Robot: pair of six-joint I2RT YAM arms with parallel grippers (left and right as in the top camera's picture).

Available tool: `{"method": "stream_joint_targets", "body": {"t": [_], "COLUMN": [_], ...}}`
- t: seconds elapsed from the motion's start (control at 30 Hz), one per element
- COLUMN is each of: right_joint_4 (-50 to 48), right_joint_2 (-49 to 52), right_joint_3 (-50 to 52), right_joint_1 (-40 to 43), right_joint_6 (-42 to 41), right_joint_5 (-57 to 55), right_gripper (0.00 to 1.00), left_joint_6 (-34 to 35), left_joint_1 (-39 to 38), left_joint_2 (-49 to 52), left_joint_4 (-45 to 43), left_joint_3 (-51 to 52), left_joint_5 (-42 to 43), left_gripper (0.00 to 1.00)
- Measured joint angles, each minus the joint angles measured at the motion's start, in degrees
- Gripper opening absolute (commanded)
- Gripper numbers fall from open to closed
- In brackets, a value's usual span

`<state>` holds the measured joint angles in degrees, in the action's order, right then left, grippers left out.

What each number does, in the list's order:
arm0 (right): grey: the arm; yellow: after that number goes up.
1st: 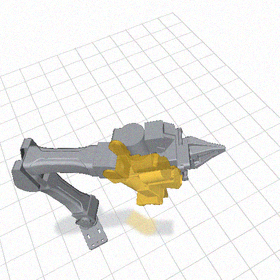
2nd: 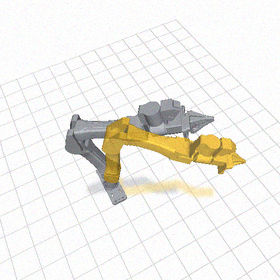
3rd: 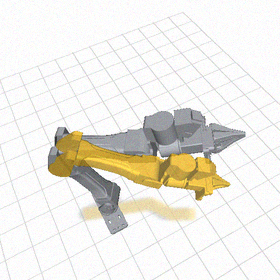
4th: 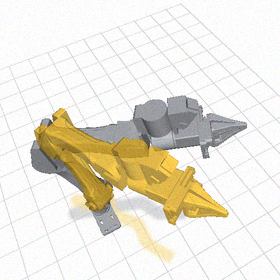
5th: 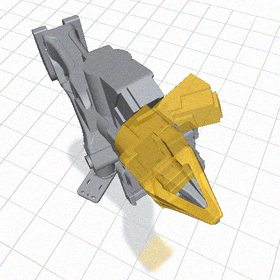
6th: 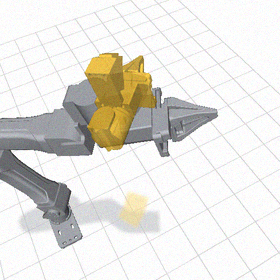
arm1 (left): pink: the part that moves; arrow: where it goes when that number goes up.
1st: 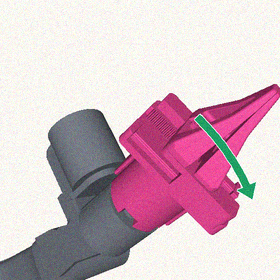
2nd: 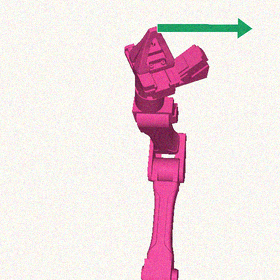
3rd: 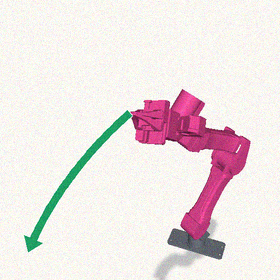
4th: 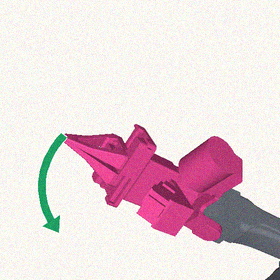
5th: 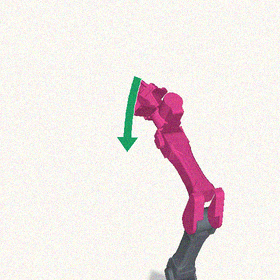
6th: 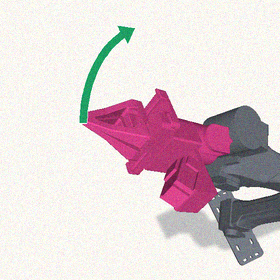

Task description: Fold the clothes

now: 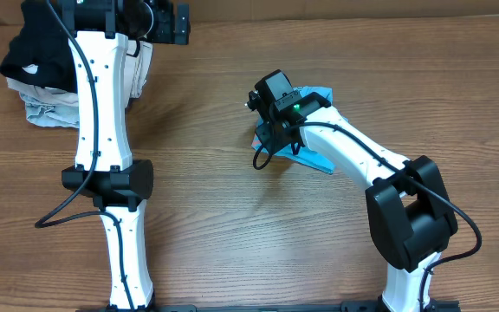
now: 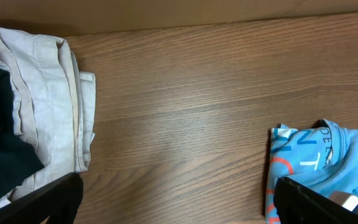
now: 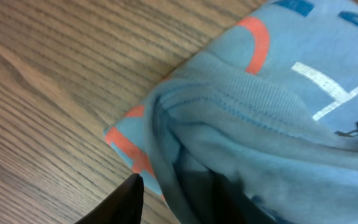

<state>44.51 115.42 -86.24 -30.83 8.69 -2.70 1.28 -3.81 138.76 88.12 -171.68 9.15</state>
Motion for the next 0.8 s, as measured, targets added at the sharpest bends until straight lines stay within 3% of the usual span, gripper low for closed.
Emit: {"method": "stream_joint_targets", "body": {"t": [0.07,0.13,0.33,0.5,0.63,0.8], "right_joint_4": [0.1,0.1,0.9,9.9,17.7,24.2], "right_joint_2": [0.0,0.1,0.3,-0.4,-5.5,-10.7], "right_joint_3": [0.5,0.7,0.7,-1.7,-3.1,-4.2], "right_joint_1": [0.0,0.0,0.2,2.7,8.4,17.0], "right_joint_6": [0.3,0.0,-4.3,-13.8,-22.1,-26.9], "right_joint_5": [0.4,0.4,-0.5,0.2,3.2,6.1], "right_gripper": [0.1,0.04,0.04,0.04,0.04,0.04], "left_joint_6": [0.0,0.0,0.0,0.0,-0.4,-1.0], "left_joint_1": [0.0,0.0,0.0,0.0,0.0,0.0], "left_joint_2": [0.0,0.0,0.0,0.0,0.0,0.0], "left_joint_4": [0.0,0.0,0.2,0.2,0.2,0.2], "left_joint_3": [0.0,0.0,0.0,0.0,0.0,0.0], "left_joint_5": [0.0,0.0,0.0,0.0,-0.1,-0.2], "left_gripper": [1.0,1.0,1.0,1.0,1.0,1.0]}}
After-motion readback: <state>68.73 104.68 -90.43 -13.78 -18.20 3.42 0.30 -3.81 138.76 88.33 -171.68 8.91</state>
